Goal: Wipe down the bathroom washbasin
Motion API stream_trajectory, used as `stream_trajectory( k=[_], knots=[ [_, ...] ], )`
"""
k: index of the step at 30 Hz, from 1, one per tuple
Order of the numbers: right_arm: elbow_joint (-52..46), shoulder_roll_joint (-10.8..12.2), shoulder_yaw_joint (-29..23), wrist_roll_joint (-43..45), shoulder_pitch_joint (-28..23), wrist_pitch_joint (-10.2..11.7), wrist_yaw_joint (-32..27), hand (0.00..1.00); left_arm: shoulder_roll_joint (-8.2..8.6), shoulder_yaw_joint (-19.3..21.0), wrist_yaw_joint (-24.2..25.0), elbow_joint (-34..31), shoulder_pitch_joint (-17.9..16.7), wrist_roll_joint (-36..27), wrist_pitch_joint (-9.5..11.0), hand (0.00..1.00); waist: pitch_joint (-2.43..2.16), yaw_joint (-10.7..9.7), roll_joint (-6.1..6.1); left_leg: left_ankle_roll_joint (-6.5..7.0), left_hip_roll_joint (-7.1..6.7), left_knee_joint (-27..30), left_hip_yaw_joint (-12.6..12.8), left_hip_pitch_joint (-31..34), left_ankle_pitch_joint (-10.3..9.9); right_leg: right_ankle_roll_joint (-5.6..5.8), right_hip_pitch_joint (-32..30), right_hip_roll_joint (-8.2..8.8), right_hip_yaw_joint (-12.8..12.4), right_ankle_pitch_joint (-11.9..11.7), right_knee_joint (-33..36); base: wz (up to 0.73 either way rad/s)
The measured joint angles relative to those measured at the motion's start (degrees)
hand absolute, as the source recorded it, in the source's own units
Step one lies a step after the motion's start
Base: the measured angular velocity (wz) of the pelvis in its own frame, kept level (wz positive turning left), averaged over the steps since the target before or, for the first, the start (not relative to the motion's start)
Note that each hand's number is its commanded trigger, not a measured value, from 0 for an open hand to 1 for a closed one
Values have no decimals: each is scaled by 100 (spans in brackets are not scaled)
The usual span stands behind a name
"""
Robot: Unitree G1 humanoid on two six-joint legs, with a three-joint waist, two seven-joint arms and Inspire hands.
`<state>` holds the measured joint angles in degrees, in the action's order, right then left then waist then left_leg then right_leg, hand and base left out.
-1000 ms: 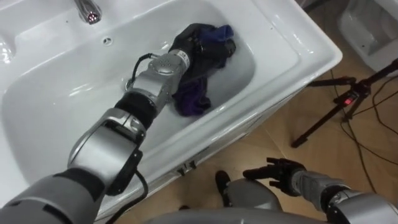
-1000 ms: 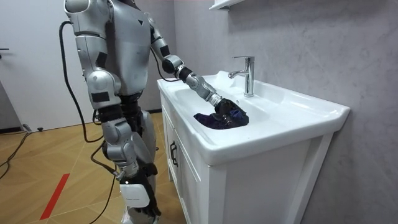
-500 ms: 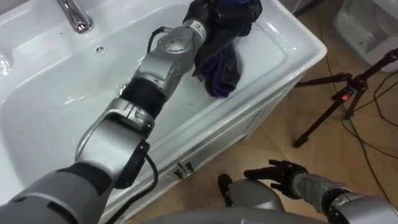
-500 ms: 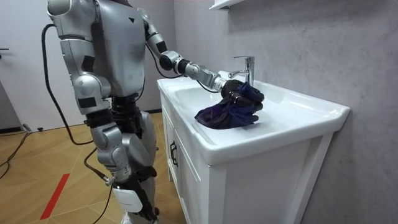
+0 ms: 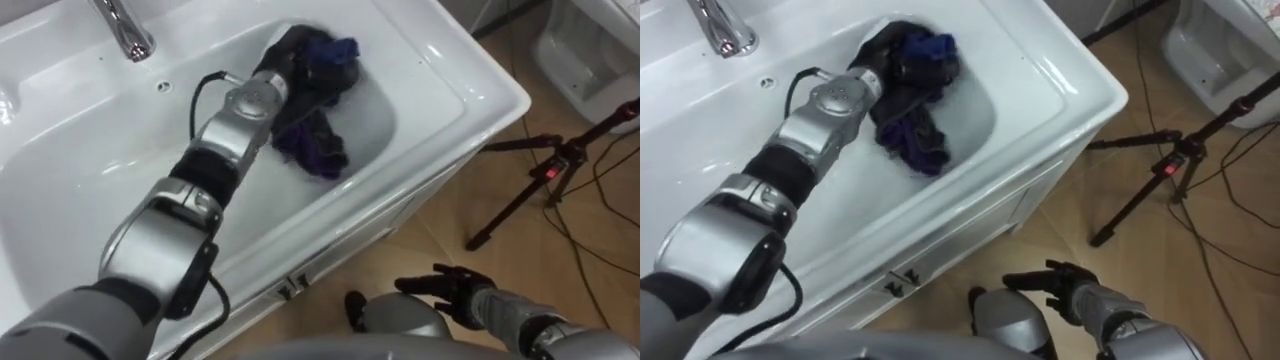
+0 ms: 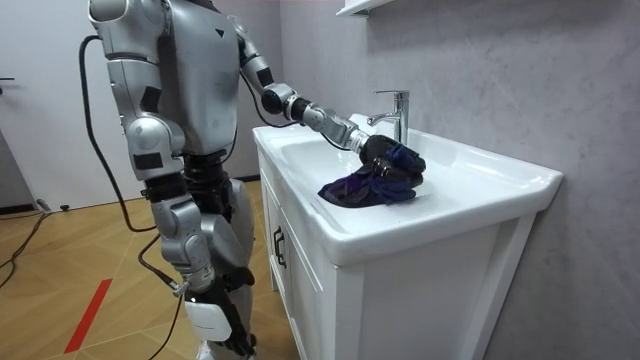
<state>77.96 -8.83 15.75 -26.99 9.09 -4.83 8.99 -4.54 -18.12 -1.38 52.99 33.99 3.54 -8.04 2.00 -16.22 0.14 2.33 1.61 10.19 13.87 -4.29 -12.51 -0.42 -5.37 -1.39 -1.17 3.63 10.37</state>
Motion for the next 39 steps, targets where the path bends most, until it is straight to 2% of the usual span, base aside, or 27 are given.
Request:
stream_trajectory(
  k=[1, 3, 4, 5, 7, 10, 11, 12, 16, 18, 22, 25, 31, 34, 36, 37, 39],
  knots=[
    [-8, -3, -48, -1, -20, 0, -4, 0, -10, 0, -30, 78, -55, 115, 1, 100, -1, 29, -2, 0, 3, -3, 3, -19, 0, -3, 21, -2, -2, 2, -9, -3],
    [-64, -20, -144, -27, -139, -5, -31, 0, -54, 1, -156, 247, -304, 512, 142, 100, -75, 180, 13, -1, 21, 0, -9, -53, -1, -8, 61, -1, 1, 20, -15, 0],
    [-74, -33, -142, -26, -174, -6, -44, 0, -79, 0, -215, 325, -384, 622, 223, 100, -93, 213, 19, -1, 25, -3, -10, -107, -1, -9, 114, 3, 11, 23, -15, 5],
    [-86, -39, -142, -26, -197, -6, -56, 0, -81, 2, -239, 374, -410, 643, 234, 100, -97, 233, 18, -1, 27, -11, -11, -146, -1, -11, 155, 8, 18, 30, -16, 7],
    [-168, -46, -138, -31, -296, -6, -80, 0, -96, 11, -326, 465, -530, 799, 234, 100, -137, 275, 16, -14, 39, -59, -17, -279, -8, -17, 282, 19, 48, 62, -23, 8],
    [-198, -62, -176, -25, -443, -5, -83, 0, -107, 54, -502, 799, -789, 1164, 383, 100, -170, 389, 15, -100, 81, -84, -28, -516, -66, -40, 538, -35, 40, 98, -73, -1],
    [-197, -65, -215, -26, -500, -7, -86, 0, -105, 126, -549, 843, -907, 1318, 399, 100, -215, 421, 15, -137, 85, -86, -43, -546, -94, -46, 580, -60, 65, 120, -72, 8],
    [-201, -65, -260, -26, -529, -12, -83, 0, -106, 234, -587, 865, -994, 1374, 435, 100, -238, 434, 33, -147, 79, -91, -50, -596, -107, -51, 624, -73, 88, 126, -68, 10],
    [-171, -78, -366, 5, -593, -24, -73, 0, -116, 372, -703, 874, -1228, 1488, 493, 100, -238, 504, 52, -153, 92, -122, -55, -740, -112, -55, 754, -85, 79, 136, -64, 2],
    [-156, -97, -420, 0, -614, -23, -65, 0, -117, 445, -741, 889, -1333, 1738, 567, 100, -229, 532, 112, -183, 150, -219, -83, -851, -194, -70, 819, -169, 99, 143, -71, 0],
    [-179, -99, -588, 20, -693, -12, -77, 0, -108, 511, -868, 888, -1522, 2152, 664, 100, -225, 564, 164, -189, 163, -254, -99, -909, -200, -84, 889, -188, 118, 134, -76, 1],
    [-212, -99, -829, 28, -795, -8, -84, 0, -112, 779, -938, 844, -1634, 2569, 737, 100, -223, 596, 196, -206, 173, -255, -140, -927, -209, -101, 912, -226, 89, 139, -80, 1],
    [-259, -179, -1098, 57, -949, -5, -78, 0, -169, 925, -986, 646, -1881, 3002, 752, 100, -237, 879, 318, -246, 206, -239, -172, -955, -209, -143, 922, -271, 71, 167, -91, -3],
    [-312, -193, -1276, 263, -991, -9, -66, 0, -345, 1119, -1015, 477, -2068, 3155, 777, 100, -250, 895, 339, -263, 215, -236, -226, -954, -197, -173, 927, -267, 105, 193, -94, 0],
    [-343, -213, -1453, 434, -1033, -19, -69, 0, -505, 1319, -1090, 299, -2299, 3273, 777, 100, -280, 900, 393, -266, 221, -235, -286, -955, -195, -188, 936, -276, 137, 217, -101, 0],
    [-342, -218, -1479, 437, -1034, -26, -74, 0, -542, 1372, -1096, 246, -2355, 3315, 776, 100, -281, 908, 406, -267, 221, -235, -320, -956, -194, -192, 936, -276, 141, 224, -96, 0],
    [-368, -281, -1532, 488, -1067, -50, -64, 0, -705, 1460, -1134, -7, -2502, 3534, 772, 100, -277, 1038, 459, -275, 222, -233, -335, -959, -189, -201, 921, -280, 133, 246, -74, 0]
  ],
)
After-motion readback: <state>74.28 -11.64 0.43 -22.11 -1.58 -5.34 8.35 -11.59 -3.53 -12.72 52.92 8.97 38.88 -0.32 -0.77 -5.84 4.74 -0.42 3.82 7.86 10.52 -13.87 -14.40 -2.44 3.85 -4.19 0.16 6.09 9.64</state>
